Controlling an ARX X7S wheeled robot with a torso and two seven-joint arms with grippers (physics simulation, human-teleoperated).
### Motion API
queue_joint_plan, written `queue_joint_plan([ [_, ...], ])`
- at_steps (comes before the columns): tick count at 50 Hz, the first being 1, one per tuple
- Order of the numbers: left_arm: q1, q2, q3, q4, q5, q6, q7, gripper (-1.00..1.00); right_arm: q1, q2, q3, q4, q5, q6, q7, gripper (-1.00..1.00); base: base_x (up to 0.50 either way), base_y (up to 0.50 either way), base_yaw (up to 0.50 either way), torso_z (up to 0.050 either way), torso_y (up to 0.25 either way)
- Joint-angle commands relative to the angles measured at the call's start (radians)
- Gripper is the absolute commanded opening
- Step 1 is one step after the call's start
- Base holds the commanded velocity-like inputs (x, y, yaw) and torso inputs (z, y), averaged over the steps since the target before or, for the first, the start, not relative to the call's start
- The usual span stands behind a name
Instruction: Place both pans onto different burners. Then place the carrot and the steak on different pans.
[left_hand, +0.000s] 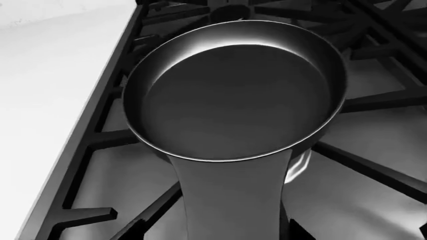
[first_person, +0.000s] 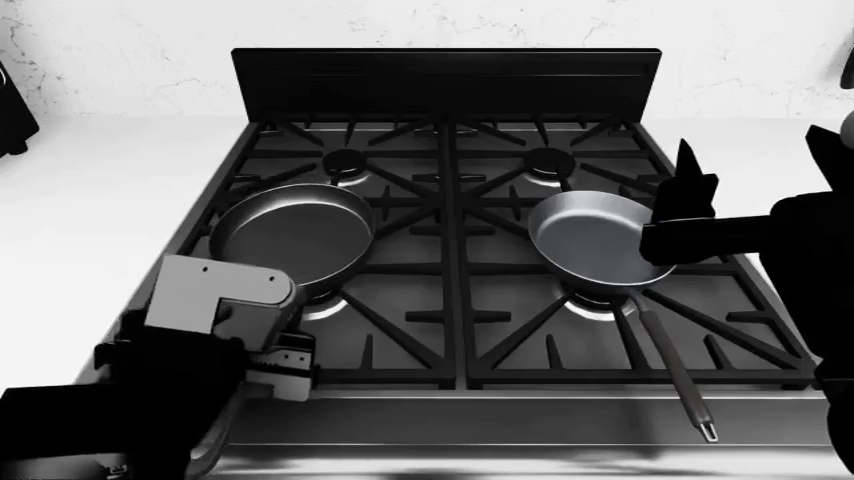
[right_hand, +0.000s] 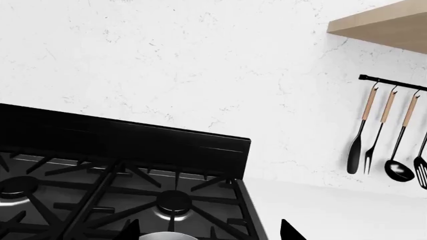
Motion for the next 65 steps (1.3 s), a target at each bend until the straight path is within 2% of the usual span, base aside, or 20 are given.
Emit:
queue_joint_plan([
  [1, -0.037, -0.019, -0.015, 0.019, -0.04, -0.001, -0.032, 1.0, -0.009, 0.009, -0.009, -0.003, -0.013, -0.02, -0.011, 1.0, 0.0, 0.0, 0.0, 0.0, 0.0],
  [14, -0.174, -0.068, -0.15, 0.174, -0.148, 0.065, -0.04, 1.0, -0.022, 0.019, -0.036, -0.016, -0.059, -0.03, -0.032, 1.0, 0.0, 0.0, 0.0, 0.0, 0.0],
  [24, -0.119, -0.068, -0.211, 0.202, -0.056, 0.118, 0.023, 1.0, -0.061, 0.011, -0.052, -0.039, -0.162, -0.066, -0.101, 1.0, -0.02, 0.0, 0.0, 0.0, 0.0],
  [31, -0.097, -0.069, -0.219, 0.198, -0.039, 0.131, 0.035, 1.0, -0.073, 0.014, -0.056, -0.044, -0.179, -0.08, -0.108, 1.0, -0.5, 0.0, 0.0, 0.0, 0.002],
  [38, -0.085, -0.073, -0.225, 0.2, -0.03, 0.139, 0.04, 1.0, -0.096, 0.016, -0.042, -0.057, -0.198, -0.113, -0.14, 1.0, 0.0, 0.0, 0.0, 0.0, 0.0],
  [65, -0.079, -0.087, -0.234, 0.209, -0.044, 0.153, 0.032, 1.0, -0.129, 0.025, -0.021, -0.054, -0.17, -0.156, -0.142, 1.0, 0.0, -0.49, 0.0, 0.0, 0.0],
])
